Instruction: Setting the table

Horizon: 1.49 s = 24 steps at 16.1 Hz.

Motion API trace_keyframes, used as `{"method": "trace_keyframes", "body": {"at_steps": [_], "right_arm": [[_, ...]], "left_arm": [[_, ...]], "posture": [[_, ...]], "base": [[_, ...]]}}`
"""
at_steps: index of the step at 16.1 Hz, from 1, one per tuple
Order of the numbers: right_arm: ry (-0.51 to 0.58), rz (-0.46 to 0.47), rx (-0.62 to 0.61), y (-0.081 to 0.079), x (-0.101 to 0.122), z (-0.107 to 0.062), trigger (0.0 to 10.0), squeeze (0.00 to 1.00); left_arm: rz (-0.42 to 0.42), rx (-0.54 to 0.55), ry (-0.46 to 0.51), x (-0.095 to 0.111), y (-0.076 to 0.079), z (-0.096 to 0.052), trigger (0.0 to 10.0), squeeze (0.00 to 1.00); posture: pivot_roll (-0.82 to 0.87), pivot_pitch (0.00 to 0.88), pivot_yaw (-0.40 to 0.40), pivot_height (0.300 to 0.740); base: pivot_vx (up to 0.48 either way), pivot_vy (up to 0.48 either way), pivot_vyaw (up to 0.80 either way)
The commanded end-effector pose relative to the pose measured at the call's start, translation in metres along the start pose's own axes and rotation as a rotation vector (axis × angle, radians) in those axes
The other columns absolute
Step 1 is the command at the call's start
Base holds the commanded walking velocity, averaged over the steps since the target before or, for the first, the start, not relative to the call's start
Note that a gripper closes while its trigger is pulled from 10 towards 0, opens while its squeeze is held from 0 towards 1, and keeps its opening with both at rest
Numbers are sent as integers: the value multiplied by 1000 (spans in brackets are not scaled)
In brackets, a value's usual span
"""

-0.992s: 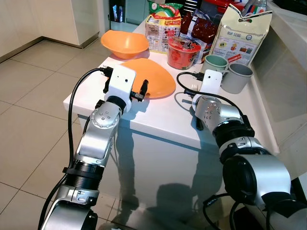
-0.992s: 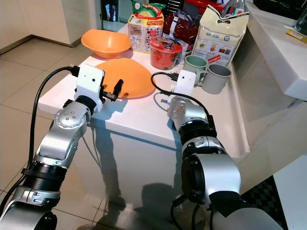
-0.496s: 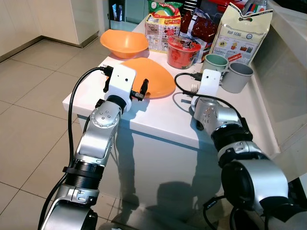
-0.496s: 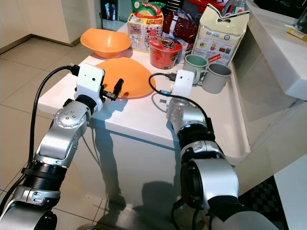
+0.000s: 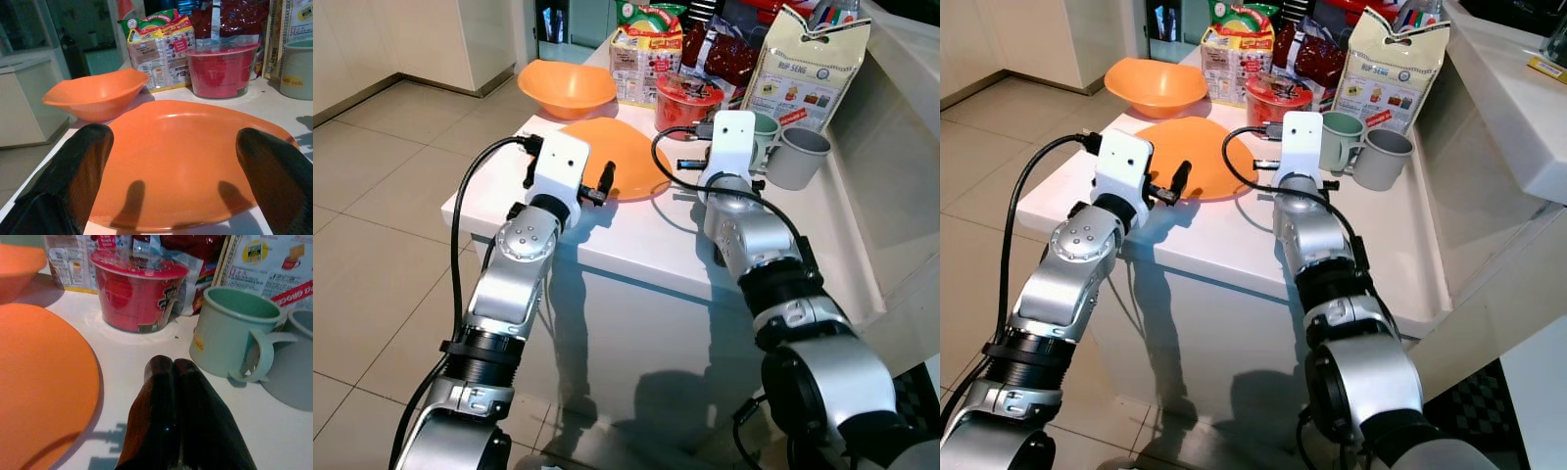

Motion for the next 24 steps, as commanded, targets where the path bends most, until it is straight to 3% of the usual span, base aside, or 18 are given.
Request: {"method": "trace_keyframes", "body": {"at_steps": [1,4,5,6,9,12,18,19,24], "right_arm": [[36,3,-8,4,7,-1,10000,0],[-13,41,-34,11,2,1,10000,0],[-45,80,-57,20,-1,4,10000,388],[-53,97,-69,25,1,6,10000,1000],[-95,127,-74,31,-4,8,10000,1000],[-242,177,-95,37,-30,5,10000,1000],[-381,236,-42,32,-37,5,10000,1000],[-389,221,-45,33,-38,5,10000,0],[-380,195,-60,40,-36,6,10000,0]], "left_arm": [[9,-20,25,10,3,2,10000,0],[9,-23,25,11,4,2,10000,0],[8,-24,26,11,5,3,10000,0],[8,-24,26,11,5,3,10000,0],[7,-24,26,11,5,3,10000,0],[7,-27,24,10,5,3,10000,0],[4,-31,29,11,8,4,10000,0],[3,-29,29,11,8,4,10000,0],[2,-29,29,11,8,3,10000,0]], "posture": [[204,0,-96,740],[200,0,-94,740],[200,0,-94,740],[198,0,-94,740],[198,0,-94,740],[195,0,-90,740],[191,0,-103,740],[192,0,-105,740],[188,0,-108,740]], "base": [[0,0,0],[0,0,0],[0,0,0],[0,0,0],[0,0,0],[0,0,0],[0,0,0],[0,0,0],[0,0,0]]}}
Point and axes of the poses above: a point about 5 cm out from each wrist's last joint towards the gripper, its own z axis pointing out of the wrist towards the gripper, its own x axis along the axis of the wrist's last joint, y = z × x, the point moved 5 cm from there along z, pointing out of the wrist towards the gripper, and after that the axes turned 2 degrees about z, right-handed, at the moved point
